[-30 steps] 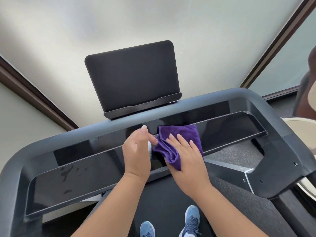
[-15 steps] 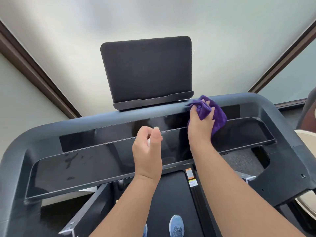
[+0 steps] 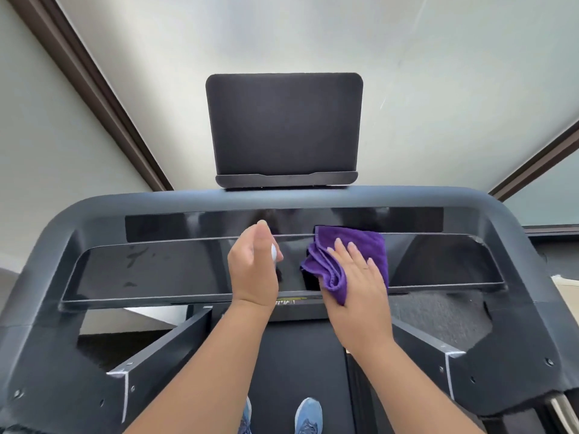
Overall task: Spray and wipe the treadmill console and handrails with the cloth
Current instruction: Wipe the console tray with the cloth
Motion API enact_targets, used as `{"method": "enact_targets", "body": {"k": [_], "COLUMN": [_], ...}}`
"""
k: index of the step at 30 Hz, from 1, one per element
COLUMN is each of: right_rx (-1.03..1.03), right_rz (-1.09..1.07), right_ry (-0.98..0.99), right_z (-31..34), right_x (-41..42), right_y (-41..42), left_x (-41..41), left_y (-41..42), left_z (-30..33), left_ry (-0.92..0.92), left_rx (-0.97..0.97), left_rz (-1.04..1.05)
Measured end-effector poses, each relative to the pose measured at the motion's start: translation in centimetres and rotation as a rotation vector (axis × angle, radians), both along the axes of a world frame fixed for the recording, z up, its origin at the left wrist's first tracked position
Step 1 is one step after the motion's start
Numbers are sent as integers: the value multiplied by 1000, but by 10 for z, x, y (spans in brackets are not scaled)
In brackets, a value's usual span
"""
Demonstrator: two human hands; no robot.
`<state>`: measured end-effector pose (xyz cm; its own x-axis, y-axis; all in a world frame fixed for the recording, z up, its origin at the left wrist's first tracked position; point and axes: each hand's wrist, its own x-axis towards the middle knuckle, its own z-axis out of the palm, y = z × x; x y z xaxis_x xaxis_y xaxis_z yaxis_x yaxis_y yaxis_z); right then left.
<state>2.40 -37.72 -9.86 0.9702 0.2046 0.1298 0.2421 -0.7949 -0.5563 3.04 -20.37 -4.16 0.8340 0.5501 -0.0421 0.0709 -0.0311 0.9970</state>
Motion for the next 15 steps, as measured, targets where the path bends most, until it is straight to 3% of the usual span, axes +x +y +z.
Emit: {"method": "enact_targets", "body": {"k": [4, 7, 12, 15], "right_rx": [143, 215, 409, 410], "right_rz": [-472, -641, -705, -493], "right_ry": [87, 153, 178, 146], "right_z": [11, 23, 34, 37], "right_x": [27, 61, 99, 93], "right_y": [-11, 1, 46, 90], "left_x": [-4, -5, -3, 3], "left_y": [0, 9, 31, 46], "left_z": [5, 11, 29, 36], "left_ry": [31, 78, 187, 241], "left_rx": [-28, -25, 124, 239], "left_rz": [15, 32, -53, -86]}}
